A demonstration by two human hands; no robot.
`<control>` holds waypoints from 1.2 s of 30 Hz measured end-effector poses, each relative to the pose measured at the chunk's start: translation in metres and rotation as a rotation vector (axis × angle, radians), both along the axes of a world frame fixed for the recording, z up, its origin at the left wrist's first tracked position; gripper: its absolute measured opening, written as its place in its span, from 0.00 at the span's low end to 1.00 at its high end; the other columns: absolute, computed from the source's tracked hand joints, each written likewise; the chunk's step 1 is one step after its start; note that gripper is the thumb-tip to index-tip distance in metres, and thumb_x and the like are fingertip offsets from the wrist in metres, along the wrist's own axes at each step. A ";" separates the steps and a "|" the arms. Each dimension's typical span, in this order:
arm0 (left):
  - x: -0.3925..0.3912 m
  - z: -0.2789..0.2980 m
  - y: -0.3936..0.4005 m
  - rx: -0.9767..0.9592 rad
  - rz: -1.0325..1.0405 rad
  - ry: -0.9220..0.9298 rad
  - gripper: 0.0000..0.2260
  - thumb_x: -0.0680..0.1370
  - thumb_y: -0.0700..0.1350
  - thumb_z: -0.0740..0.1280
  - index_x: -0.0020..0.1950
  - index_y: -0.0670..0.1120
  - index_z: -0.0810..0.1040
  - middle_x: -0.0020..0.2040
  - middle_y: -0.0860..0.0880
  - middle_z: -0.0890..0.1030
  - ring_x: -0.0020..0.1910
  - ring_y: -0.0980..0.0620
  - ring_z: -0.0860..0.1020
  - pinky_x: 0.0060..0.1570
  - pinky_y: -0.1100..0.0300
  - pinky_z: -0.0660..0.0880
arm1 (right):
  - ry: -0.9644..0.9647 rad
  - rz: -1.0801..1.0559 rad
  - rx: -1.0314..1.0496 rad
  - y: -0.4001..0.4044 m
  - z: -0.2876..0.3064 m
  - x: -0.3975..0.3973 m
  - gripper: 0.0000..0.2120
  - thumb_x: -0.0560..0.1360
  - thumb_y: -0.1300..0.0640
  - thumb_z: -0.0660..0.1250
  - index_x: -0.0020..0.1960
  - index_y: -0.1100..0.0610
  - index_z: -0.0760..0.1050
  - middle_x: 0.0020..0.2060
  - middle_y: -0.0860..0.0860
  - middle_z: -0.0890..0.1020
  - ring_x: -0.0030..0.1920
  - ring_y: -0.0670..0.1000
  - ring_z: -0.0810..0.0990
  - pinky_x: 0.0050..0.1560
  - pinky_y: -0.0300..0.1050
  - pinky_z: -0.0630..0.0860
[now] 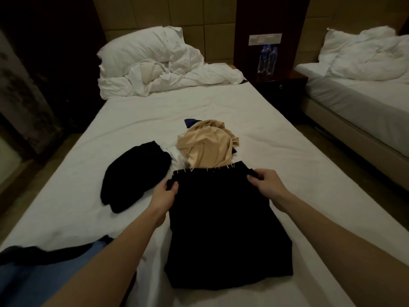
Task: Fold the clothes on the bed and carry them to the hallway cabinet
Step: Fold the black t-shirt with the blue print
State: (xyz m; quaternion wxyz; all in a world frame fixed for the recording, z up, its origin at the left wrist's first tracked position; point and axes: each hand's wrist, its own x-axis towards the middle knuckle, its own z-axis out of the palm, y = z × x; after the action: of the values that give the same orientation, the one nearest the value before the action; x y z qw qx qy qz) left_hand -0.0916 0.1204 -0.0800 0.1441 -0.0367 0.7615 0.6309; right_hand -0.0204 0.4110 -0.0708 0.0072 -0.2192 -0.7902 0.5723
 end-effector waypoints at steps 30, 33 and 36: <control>0.309 0.230 -0.221 0.485 0.136 0.285 0.12 0.74 0.45 0.74 0.53 0.40 0.83 0.47 0.44 0.85 0.41 0.50 0.84 0.40 0.60 0.82 | 0.429 0.192 -0.537 -0.181 0.211 0.295 0.14 0.74 0.63 0.72 0.59 0.58 0.81 0.51 0.57 0.85 0.46 0.53 0.85 0.51 0.47 0.81; 0.322 0.241 -0.266 0.440 0.146 0.260 0.17 0.70 0.47 0.75 0.56 0.40 0.83 0.47 0.44 0.86 0.42 0.50 0.85 0.38 0.60 0.81 | 0.372 0.261 -0.582 -0.221 0.215 0.296 0.10 0.74 0.63 0.71 0.56 0.59 0.81 0.46 0.54 0.86 0.44 0.51 0.85 0.51 0.45 0.80; 0.328 0.245 -0.309 0.392 0.158 0.251 0.18 0.68 0.47 0.76 0.55 0.40 0.83 0.45 0.45 0.86 0.39 0.51 0.85 0.37 0.60 0.81 | 0.341 0.315 -0.623 -0.257 0.214 0.289 0.03 0.75 0.62 0.70 0.47 0.58 0.82 0.39 0.51 0.85 0.39 0.49 0.84 0.41 0.41 0.78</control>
State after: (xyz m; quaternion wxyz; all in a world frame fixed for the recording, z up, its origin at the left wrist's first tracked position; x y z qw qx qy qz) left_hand 0.2359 -0.1886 0.1647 0.0029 0.0110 0.6312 0.7755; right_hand 0.2689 0.1535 0.1431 -0.0164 0.0112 -0.5899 0.8072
